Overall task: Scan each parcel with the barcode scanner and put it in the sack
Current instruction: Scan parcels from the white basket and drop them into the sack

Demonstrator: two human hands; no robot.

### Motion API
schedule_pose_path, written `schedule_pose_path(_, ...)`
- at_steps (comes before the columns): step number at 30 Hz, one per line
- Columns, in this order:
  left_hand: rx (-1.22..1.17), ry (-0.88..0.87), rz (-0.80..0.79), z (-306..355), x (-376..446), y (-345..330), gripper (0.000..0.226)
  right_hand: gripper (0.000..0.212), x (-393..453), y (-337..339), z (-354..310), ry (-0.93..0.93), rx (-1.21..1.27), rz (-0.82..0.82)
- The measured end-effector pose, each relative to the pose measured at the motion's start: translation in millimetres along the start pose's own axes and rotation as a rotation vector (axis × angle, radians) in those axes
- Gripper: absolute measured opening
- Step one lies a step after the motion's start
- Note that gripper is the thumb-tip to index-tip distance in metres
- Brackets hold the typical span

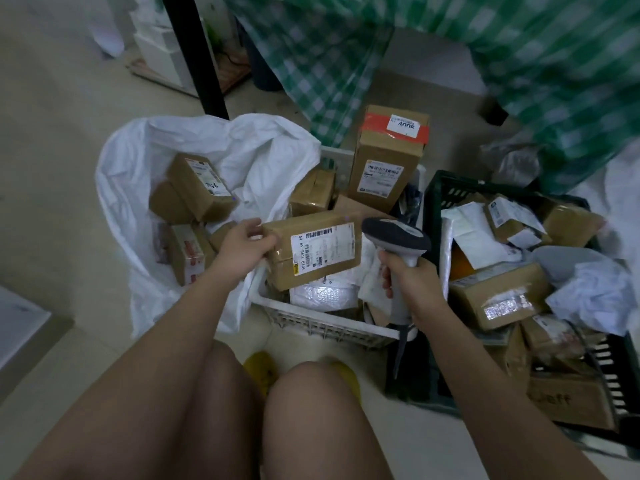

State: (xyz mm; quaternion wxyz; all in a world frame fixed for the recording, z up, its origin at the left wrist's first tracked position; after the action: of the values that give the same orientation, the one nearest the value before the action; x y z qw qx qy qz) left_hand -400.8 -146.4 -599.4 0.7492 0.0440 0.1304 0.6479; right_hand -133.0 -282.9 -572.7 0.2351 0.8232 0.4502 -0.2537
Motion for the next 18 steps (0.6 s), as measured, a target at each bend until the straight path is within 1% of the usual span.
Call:
schedule_pose_path(2, -0.148, 0.042, 0.074, -0.5, -7.8, 2.4, 0.052, 0.022, -6.3, -3.5, -1.3, 0.015, -0.014, -0.006)
schedule_pose_path(3, -0.195, 0.054, 0.095, 0.5, -10.8, 2.9, 0.045, 0.021, -9.2, -5.2, -1.5, 0.029, -0.026, -0.010)
schedule_pose_path(5, -0.238, 0.068, 0.108, 0.4, -13.6, 3.8, 0.038, 0.020, -15.2, -9.6, -2.0, 0.067, -0.060, -0.033)
schedule_pose_path(9, -0.231, 0.072, 0.089, -4.0, -13.4, 3.5, 0.046, 0.025, -28.6, -19.3, -2.1, 0.129, -0.149, -0.125)
schedule_pose_path(11, -0.230, 0.062, 0.079, -2.7, -13.9, 1.1, 0.050, 0.032, -34.2, -23.5, -1.4, 0.157, -0.191, -0.175)
schedule_pose_path(13, -0.226, 0.046, 0.067, 1.1, -14.7, -2.0, 0.051, 0.039, -37.0, -25.2, -2.3, 0.193, -0.224, -0.183)
schedule_pose_path(14, -0.226, 0.039, 0.063, 2.7, -15.0, -3.1, 0.051, 0.039, -37.2, -24.8, -2.9, 0.203, -0.230, -0.176)
schedule_pose_path(18, -0.232, 0.039, 0.064, 3.4, -14.8, -4.7, 0.051, 0.029, -33.7, -22.0, -2.0, 0.175, -0.161, -0.153)
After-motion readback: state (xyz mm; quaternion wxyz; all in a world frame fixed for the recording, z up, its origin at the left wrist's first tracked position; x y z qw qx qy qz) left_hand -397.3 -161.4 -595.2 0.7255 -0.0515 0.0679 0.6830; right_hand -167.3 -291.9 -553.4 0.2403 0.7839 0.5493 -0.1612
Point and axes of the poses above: each hand's wrist, its own x-axis towards the middle knuckle, its own y-axis out of the back of the hand, z = x × y, the point moved 7 cm from there along x, towards the middle knuckle, and after that the axes turned 13 degrees about -y, right-handed, at the moved point
